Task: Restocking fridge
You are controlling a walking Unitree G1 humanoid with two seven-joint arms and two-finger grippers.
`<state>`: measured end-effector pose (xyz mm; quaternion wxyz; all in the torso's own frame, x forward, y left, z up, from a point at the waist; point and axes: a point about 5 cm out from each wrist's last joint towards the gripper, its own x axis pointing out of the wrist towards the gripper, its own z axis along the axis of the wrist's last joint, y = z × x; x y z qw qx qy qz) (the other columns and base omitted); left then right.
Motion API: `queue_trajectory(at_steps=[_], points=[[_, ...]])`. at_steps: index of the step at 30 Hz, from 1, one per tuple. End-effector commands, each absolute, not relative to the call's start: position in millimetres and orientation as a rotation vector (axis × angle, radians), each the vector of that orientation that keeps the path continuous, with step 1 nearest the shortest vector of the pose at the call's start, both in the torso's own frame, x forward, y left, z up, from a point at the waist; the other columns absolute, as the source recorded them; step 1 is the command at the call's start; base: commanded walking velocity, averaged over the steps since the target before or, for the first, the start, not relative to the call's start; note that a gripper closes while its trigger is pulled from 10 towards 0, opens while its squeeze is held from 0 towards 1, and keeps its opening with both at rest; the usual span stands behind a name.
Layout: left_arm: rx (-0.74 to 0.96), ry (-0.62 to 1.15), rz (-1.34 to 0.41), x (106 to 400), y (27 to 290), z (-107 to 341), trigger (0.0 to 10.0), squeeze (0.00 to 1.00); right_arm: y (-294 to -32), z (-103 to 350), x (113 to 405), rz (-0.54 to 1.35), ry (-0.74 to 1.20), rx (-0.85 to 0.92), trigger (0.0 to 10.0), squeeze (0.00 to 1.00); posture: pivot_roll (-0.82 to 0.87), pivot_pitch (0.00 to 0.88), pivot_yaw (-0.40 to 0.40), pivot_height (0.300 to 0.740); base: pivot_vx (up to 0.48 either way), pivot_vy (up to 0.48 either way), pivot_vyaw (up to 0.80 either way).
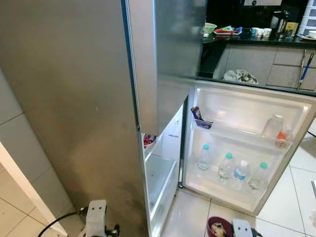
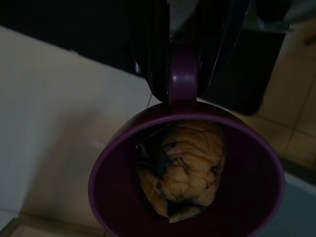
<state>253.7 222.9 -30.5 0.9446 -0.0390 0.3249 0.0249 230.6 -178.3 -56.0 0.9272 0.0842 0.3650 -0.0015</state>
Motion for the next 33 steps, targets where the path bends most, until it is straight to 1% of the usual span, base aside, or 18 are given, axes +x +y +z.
queue_trajectory(at_steps=[1,2,3,5,9,10,12,13,15,16,18,19,20,22,23,25,31,33], points=[[-0.083,0.654,0.045,253,225,-30,10.0,0.00,-178,-50,238,-0.022,0.700,0.198,10.0,0.00,-0.02,0.028,0.013,0.734,0.000,0.000,0.00],[-0.119,0.651,0.048,252,224,-31,10.0,0.00,-178,-50,238,-0.044,0.700,0.221,10.0,0.00,-0.02,0.028,0.013,0.734,0.000,0.000,0.00],[-0.168,0.686,0.120,247,224,-37,10.0,0.00,-178,-50,240,-0.112,0.704,0.291,10.0,0.00,-0.02,0.033,0.000,0.734,0.000,0.000,0.00],[-0.165,0.699,0.139,245,224,-39,10.0,0.00,-177,-50,240,-0.126,0.705,0.309,10.0,0.00,-0.02,0.033,0.000,0.734,0.000,0.000,0.00],[-0.185,0.705,0.128,243,218,-41,10.0,0.00,-173,-45,247,-0.085,0.665,0.337,10.0,0.00,-0.03,0.032,0.001,0.734,0.000,0.000,0.00],[-0.191,0.702,0.132,243,217,-41,10.0,0.00,-173,-44,248,-0.072,0.658,0.318,10.0,0.00,-0.03,0.029,0.004,0.734,0.000,0.000,0.00],[-0.142,0.699,0.101,244,216,-41,10.0,0.00,-170,-42,251,-0.003,0.669,0.223,10.0,0.00,-0.03,0.026,0.005,0.734,0.000,0.000,0.00],[-0.142,0.699,0.101,244,216,-41,10.0,0.00,-170,-42,251,-0.003,0.669,0.223,10.0,0.00,-0.03,0.026,0.005,0.734,0.000,0.000,0.00],[-0.117,0.687,0.023,245,211,-40,10.0,0.00,-165,-43,250,0.108,0.692,0.105,10.0,0.00,-0.03,0.025,-0.011,0.734,0.000,0.000,0.00],[-0.117,0.687,0.023,245,211,-40,10.0,0.00,-165,-43,250,0.108,0.692,0.105,10.0,0.00,-0.03,0.025,-0.011,0.734,0.000,0.000,0.00],[-0.123,0.680,-0.047,245,204,-40,10.0,0.00,-162,-45,248,0.184,0.718,0.017,10.0,0.00,-0.02,0.024,-0.015,0.734,0.000,0.000,0.00],[-0.065,0.672,-0.097,245,201,-39,10.0,0.00,-164,-46,246,0.189,0.729,-0.010,10.0,0.00,-0.02,0.026,-0.020,0.734,0.000,0.000,0.00],[-0.065,0.672,-0.097,245,201,-39,10.0,0.00,-164,-46,246,0.189,0.729,-0.010,10.0,0.00,-0.02,0.026,-0.020,0.734,0.000,0.000,0.00],[0.014,0.670,-0.156,243,199,-40,10.0,0.00,-166,-47,245,0.170,0.735,-0.018,10.0,0.00,-0.02,0.027,-0.025,0.734,0.000,0.000,0.00],[0.052,0.679,-0.161,241,200,-41,10.0,0.00,-170,-47,244,0.160,0.741,-0.058,10.0,0.00,-0.02,0.028,-0.025,0.734,0.000,0.000,0.00],[0.069,0.696,-0.146,237,204,-44,10.0,0.00,-176,-50,241,0.146,0.763,-0.133,10.0,0.00,-0.03,0.029,-0.025,0.734,0.000,0.000,0.00],[0.112,0.723,-0.110,231,211,-48,10.0,0.00,-185,-54,234,0.097,0.786,-0.162,10.0,0.00,-0.03,0.029,-0.016,0.734,0.000,0.000,0.00],[0.097,0.731,-0.105,229,211,-49,10.0,0.00,-187,-55,232,0.084,0.792,-0.159,10.0,0.00,-0.03,0.031,-0.015,0.734,0.000,0.000,0.00]])
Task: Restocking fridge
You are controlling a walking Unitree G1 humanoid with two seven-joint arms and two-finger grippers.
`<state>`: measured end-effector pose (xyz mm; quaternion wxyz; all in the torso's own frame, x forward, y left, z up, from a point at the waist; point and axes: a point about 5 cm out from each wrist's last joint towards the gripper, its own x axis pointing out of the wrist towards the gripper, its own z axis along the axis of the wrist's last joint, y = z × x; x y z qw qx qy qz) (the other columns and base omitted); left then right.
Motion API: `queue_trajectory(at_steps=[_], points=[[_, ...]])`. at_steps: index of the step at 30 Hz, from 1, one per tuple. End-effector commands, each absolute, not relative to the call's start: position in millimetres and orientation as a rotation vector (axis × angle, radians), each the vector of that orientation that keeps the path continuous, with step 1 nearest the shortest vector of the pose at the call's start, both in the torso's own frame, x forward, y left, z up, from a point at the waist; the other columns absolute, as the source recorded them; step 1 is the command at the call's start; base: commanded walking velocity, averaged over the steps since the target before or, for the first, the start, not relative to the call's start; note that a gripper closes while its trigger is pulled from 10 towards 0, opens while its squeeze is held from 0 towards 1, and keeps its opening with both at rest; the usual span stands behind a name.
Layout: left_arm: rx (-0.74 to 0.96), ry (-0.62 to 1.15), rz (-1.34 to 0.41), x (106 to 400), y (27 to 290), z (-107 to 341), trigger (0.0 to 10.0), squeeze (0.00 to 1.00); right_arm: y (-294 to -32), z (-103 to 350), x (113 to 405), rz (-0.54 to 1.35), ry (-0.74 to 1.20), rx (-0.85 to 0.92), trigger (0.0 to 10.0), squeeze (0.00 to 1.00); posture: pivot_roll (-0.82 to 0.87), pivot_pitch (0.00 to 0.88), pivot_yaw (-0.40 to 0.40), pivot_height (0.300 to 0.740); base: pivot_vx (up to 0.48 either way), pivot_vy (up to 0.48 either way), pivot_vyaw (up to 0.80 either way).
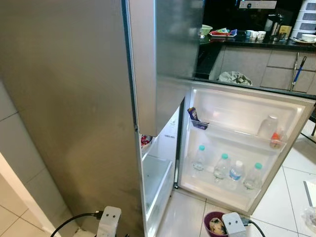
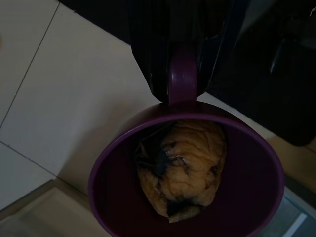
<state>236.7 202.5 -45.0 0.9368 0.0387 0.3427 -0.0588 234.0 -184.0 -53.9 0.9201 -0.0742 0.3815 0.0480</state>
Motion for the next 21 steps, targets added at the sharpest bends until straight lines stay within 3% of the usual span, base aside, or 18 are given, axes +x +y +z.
queue_trajectory(at_steps=[1,10,13,15,21], points=[[0.076,0.728,-0.105,228,211,-49,10.0,0.00,-189,-56,230,0.081,0.790,-0.171,10.0,0.00,-0.03,0.032,-0.015,0.734,0.000,0.000,0.00],[0.015,0.728,-0.022,227,214,-50,10.0,0.00,-194,-53,231,0.017,0.741,-0.148,10.0,0.00,-0.03,0.037,-0.021,0.734,0.000,0.000,0.00],[0.004,0.683,0.033,246,225,-36,10.0,0.00,-197,-39,251,-0.007,0.677,-0.079,10.0,0.00,-0.03,0.040,-0.023,0.734,0.000,0.000,0.00],[-0.022,0.547,0.078,278,237,-5,10.0,0.00,-204,-10,283,-0.037,0.563,-0.043,10.0,0.00,-0.03,0.043,-0.019,0.734,0.000,0.000,0.00],[-0.029,0.462,0.097,296,244,16,10.0,0.00,-209,17,309,-0.069,0.453,-0.001,10.0,0.00,-0.03,0.037,-0.014,0.734,0.000,0.000,0.00]])
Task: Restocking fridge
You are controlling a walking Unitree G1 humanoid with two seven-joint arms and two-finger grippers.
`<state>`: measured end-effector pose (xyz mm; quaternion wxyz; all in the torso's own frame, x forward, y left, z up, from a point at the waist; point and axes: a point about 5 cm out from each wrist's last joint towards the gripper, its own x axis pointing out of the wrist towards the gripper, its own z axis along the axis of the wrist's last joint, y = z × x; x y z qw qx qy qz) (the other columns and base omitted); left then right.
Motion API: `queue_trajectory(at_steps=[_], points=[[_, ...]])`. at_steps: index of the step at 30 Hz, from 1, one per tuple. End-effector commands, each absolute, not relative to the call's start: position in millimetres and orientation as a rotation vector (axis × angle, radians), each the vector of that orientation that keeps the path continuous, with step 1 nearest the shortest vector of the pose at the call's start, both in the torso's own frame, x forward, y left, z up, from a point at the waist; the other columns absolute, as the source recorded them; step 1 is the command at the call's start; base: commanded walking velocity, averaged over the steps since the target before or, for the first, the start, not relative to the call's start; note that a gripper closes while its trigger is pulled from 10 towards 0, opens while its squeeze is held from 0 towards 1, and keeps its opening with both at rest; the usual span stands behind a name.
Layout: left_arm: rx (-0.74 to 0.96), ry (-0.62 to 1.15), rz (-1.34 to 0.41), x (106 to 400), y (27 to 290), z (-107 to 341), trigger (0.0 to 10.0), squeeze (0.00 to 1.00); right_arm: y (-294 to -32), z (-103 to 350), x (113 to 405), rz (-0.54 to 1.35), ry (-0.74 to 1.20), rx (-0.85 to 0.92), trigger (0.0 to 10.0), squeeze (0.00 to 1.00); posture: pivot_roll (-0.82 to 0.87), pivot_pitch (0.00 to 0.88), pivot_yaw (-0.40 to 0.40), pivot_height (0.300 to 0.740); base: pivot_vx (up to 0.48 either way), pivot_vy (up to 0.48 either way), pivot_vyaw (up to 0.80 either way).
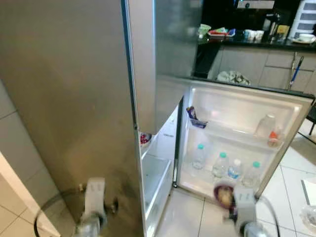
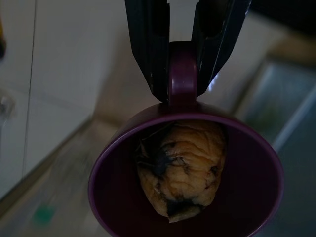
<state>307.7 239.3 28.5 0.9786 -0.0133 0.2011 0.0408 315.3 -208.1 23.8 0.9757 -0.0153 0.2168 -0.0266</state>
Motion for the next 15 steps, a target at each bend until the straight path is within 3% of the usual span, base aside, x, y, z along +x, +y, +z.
queue_trajectory(at_steps=[1,3,6,9,13,15], points=[[-0.029,0.462,0.097,296,244,16,10.0,0.00,-209,17,309,-0.069,0.453,-0.001,10.0,0.00,-0.03,0.037,-0.014,0.734,0.000,0.000,0.00],[0.002,0.529,0.069,281,240,0,10.0,0.00,-204,6,299,-0.045,0.488,-0.020,10.0,0.00,-0.03,0.034,-0.012,0.734,0.000,0.000,0.00],[0.021,0.714,0.029,233,228,-43,10.0,0.00,-189,-35,255,0.033,0.636,-0.074,10.0,0.00,-0.03,0.036,-0.012,0.734,0.000,0.000,0.00],[0.024,0.758,0.005,220,222,-53,10.0,0.00,-188,-44,243,0.036,0.671,-0.065,10.0,0.00,-0.03,0.036,-0.013,0.734,0.000,0.000,0.00],[0.025,0.765,-0.016,218,218,-56,10.0,0.00,-190,-45,243,0.027,0.677,-0.052,10.0,0.00,-0.03,0.038,-0.014,0.734,0.000,0.000,0.00],[0.032,0.703,-0.002,240,223,-40,10.0,0.00,-197,-28,264,0.009,0.615,-0.055,10.0,0.00,-0.03,0.041,-0.012,0.734,0.000,0.000,0.00]])
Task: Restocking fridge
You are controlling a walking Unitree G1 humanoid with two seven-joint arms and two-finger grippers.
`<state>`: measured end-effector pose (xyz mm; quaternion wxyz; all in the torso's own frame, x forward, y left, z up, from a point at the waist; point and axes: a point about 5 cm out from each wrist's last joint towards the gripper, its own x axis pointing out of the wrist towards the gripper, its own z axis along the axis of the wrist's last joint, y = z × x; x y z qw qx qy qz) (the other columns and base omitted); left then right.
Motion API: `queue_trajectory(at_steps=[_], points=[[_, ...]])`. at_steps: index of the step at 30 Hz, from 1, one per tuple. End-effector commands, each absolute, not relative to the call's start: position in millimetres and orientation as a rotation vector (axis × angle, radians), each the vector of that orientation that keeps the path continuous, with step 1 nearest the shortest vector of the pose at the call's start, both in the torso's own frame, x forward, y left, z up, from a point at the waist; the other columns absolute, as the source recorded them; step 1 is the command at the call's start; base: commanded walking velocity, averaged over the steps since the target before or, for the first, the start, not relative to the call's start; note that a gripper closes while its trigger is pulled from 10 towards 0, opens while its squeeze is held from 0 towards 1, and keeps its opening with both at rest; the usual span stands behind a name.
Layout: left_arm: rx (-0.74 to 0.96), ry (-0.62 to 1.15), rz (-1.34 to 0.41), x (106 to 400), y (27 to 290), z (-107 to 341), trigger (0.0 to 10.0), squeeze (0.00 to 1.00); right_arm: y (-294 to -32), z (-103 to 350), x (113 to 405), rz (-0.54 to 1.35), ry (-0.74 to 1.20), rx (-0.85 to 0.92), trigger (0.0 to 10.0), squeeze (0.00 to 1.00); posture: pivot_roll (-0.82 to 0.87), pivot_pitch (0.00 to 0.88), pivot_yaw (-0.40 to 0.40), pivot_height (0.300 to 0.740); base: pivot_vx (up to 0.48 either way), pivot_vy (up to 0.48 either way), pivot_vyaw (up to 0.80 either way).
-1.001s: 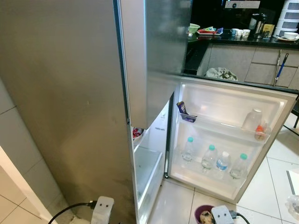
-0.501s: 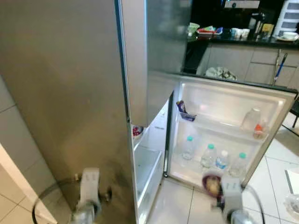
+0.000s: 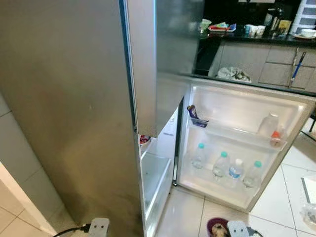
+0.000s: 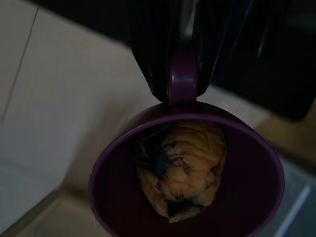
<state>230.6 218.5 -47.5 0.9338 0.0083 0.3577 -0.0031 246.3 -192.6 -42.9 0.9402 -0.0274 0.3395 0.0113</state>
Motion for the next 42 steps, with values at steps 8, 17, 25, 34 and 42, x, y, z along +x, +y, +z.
queue_trajectory(at_steps=[8,17,25,34,42], points=[[0.037,0.554,0.036,282,236,-2,10.0,0.00,-206,14,307,-0.035,0.467,-0.049,10.0,0.00,-0.03,0.046,0.000,0.734,0.000,0.000,0.00],[0.036,0.784,0.018,210,224,-59,10.0,0.00,-185,-52,231,0.054,0.701,-0.088,10.0,0.00,-0.04,0.060,-0.003,0.734,0.000,0.000,0.00],[0.039,0.692,0.025,242,227,-38,10.0,0.00,-195,-34,256,0.007,0.634,-0.073,10.0,0.00,-0.04,0.055,0.000,0.734,0.000,0.000,0.00],[0.042,0.534,0.069,286,238,3,10.0,0.00,-210,16,308,-0.060,0.462,-0.052,10.0,0.00,-0.04,0.049,-0.001,0.734,0.000,0.000,0.00],[0.033,0.706,0.057,236,230,-41,10.0,0.00,-199,-21,272,-0.007,0.589,-0.076,10.0,0.00,-0.04,0.055,-0.009,0.734,0.000,0.000,0.00]])
